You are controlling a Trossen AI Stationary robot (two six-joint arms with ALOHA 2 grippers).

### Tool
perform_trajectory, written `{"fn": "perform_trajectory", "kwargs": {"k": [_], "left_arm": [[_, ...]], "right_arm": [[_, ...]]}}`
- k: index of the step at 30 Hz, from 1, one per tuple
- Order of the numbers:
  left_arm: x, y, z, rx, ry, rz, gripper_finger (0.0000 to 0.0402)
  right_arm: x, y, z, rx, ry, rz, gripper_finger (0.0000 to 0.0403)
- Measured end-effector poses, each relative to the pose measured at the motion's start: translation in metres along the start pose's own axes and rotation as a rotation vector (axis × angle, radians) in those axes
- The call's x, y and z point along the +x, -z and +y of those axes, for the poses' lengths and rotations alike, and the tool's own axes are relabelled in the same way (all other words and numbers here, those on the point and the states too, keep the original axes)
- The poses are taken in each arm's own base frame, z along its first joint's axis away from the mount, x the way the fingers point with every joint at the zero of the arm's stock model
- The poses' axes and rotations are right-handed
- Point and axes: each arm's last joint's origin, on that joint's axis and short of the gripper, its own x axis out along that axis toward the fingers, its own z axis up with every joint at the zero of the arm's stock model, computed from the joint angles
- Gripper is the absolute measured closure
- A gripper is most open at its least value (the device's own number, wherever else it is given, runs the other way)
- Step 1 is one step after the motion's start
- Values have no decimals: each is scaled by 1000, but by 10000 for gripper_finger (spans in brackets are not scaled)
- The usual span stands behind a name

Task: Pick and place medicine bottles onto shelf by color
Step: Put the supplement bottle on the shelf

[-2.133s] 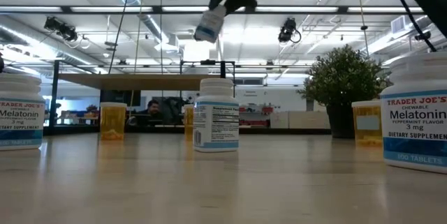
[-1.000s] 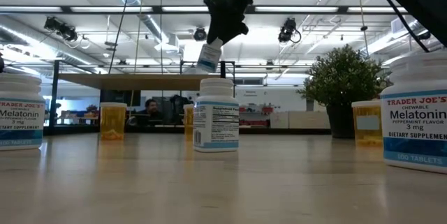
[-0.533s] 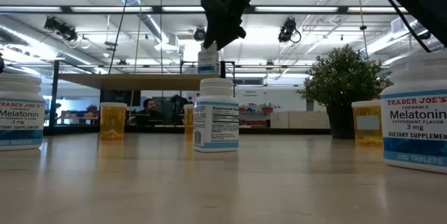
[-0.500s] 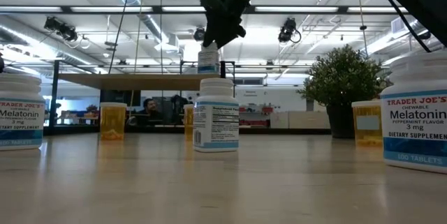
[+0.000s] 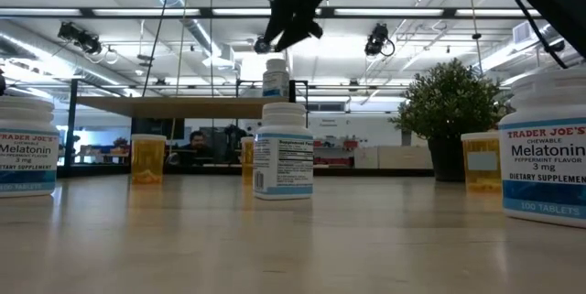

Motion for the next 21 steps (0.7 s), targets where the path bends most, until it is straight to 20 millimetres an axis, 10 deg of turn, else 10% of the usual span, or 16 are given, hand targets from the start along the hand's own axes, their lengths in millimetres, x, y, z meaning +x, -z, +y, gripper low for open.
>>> {"fn": "perform_trajectory", "kwargs": {"k": [11, 21], "left_arm": [[21, -50, -22, 238, 62, -392, 130], [119, -70, -18, 280, 77, -236, 103]], "right_arm": [[-117, 8, 3, -2, -37, -52, 112], [-190, 22, 8, 2, 2, -151, 105]]}}
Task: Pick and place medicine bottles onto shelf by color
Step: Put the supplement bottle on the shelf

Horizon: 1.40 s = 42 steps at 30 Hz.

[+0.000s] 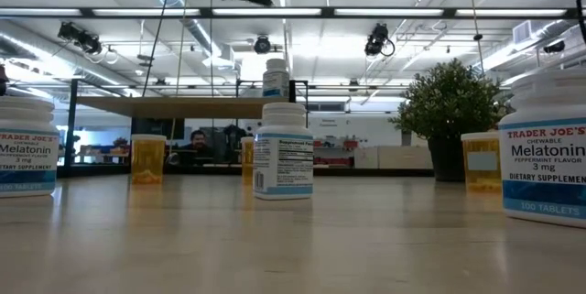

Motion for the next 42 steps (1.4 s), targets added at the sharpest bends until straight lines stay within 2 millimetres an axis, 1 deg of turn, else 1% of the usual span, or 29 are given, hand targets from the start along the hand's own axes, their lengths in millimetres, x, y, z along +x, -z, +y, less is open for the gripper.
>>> {"fn": "perform_trajectory", "kwargs": {"k": [4, 7, 10, 14, 17, 19, 21, 23, 27, 29, 32, 37, 42], "left_arm": [[32, 12, -5, 34, 33, 89, 84], [43, 17, -7, 39, 31, 120, 69], [45, 18, -6, 46, -26, 124, 57], [45, 17, -1, 75, -117, 118, 53], [46, 18, 5, 61, -109, 130, 53], [51, 20, 8, 56, -107, 153, 53], [53, 24, 14, 49, -122, 185, 53], [53, 22, 21, 21, -143, 165, 53], [56, 24, 40, -48, -198, 178, 53], [58, 25, 47, -58, -187, 185, 53], [59, 26, 53, -67, -122, 192, 53], [60, 28, 56, -24, -23, 212, 53], [60, 28, 57, 31, -6, 212, 53]], "right_arm": [[-19, 4, -1, -28, 8, -8, 105], [-29, 10, -2, -48, 22, 23, 105], [-36, 14, -4, -54, 26, 44, 105], [-42, 15, -4, -49, 25, 30, 105], [-43, 15, -5, -44, 35, 28, 105], [-42, 15, -5, -29, 58, 26, 105], [-41, 15, -5, -1, 69, 27, 105], [-40, 14, -6, 23, 83, 26, 105], [-40, 14, -7, 46, 118, 20, 105], [-40, 14, -7, 47, 140, 16, 105], [-40, 14, -8, 46, 162, 14, 105], [-40, 14, -12, 73, 176, 12, 105], [-40, 13, -18, 88, 193, 12, 105]]}}
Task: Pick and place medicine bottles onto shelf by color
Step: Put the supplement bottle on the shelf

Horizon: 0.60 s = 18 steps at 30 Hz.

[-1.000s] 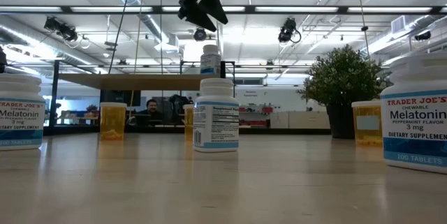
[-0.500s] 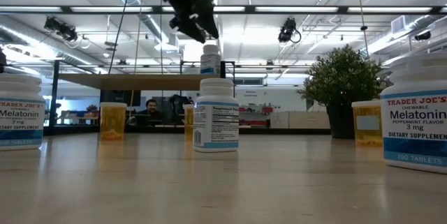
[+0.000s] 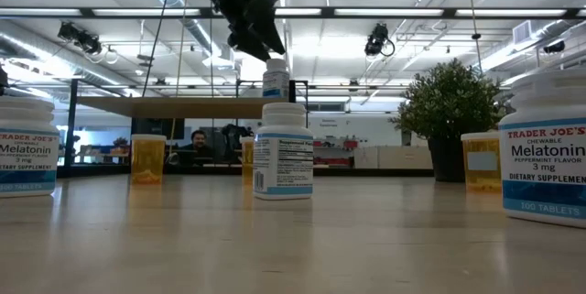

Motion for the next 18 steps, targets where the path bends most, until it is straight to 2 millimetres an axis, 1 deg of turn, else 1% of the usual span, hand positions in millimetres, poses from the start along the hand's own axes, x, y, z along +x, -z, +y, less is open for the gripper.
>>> {"fn": "perform_trajectory", "kwargs": {"k": [9, 18], "left_arm": [[24, 7, 2, 18, -1, 59, 53], [26, 6, 2, -8, -3, 46, 56]], "right_arm": [[1, 0, -4, 7, 12, 1, 105], [1, 0, -4, 8, 12, 3, 105]]}}
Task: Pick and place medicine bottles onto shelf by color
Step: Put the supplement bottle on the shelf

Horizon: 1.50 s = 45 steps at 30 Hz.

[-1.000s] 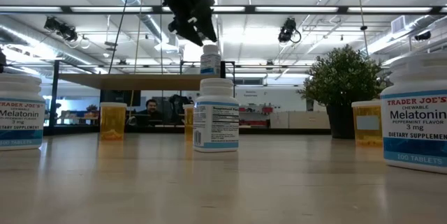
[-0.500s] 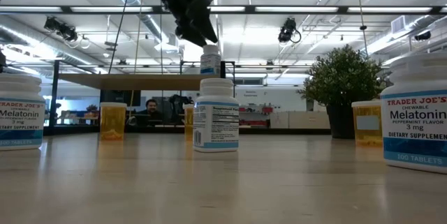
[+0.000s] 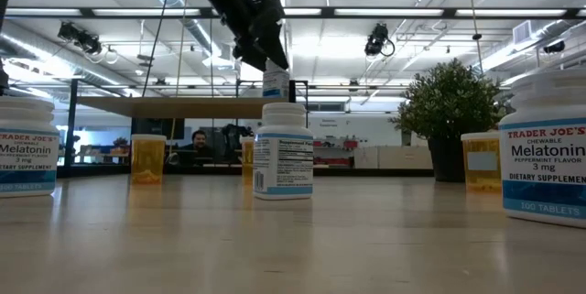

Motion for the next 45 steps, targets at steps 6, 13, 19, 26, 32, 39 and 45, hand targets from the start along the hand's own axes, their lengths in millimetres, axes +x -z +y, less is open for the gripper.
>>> {"fn": "perform_trajectory", "kwargs": {"k": [6, 13, 19, 26, 32, 39, 45], "left_arm": [[0, 0, 0, 7, -10, 1, 92], [0, 1, 7, 25, -57, 5, 148], [-1, 0, 20, 23, -84, -16, 187], [-1, -2, 44, -17, -141, -62, 203], [16, 2, 59, -51, -110, -53, 190], [28, 0, 61, -54, -113, -90, 196], [29, 0, 64, -57, -121, -97, 195]], "right_arm": [[0, 0, 0, 0, 0, 0, 105], [0, 0, 0, 0, 0, 1, 105], [0, 0, 0, 8, 0, 1, 105], [0, 0, 0, 19, 0, 1, 105], [0, 0, 0, 27, 0, 1, 105], [0, 0, 0, 44, 0, 1, 105], [0, 0, 0, 53, 0, 1, 105]]}}
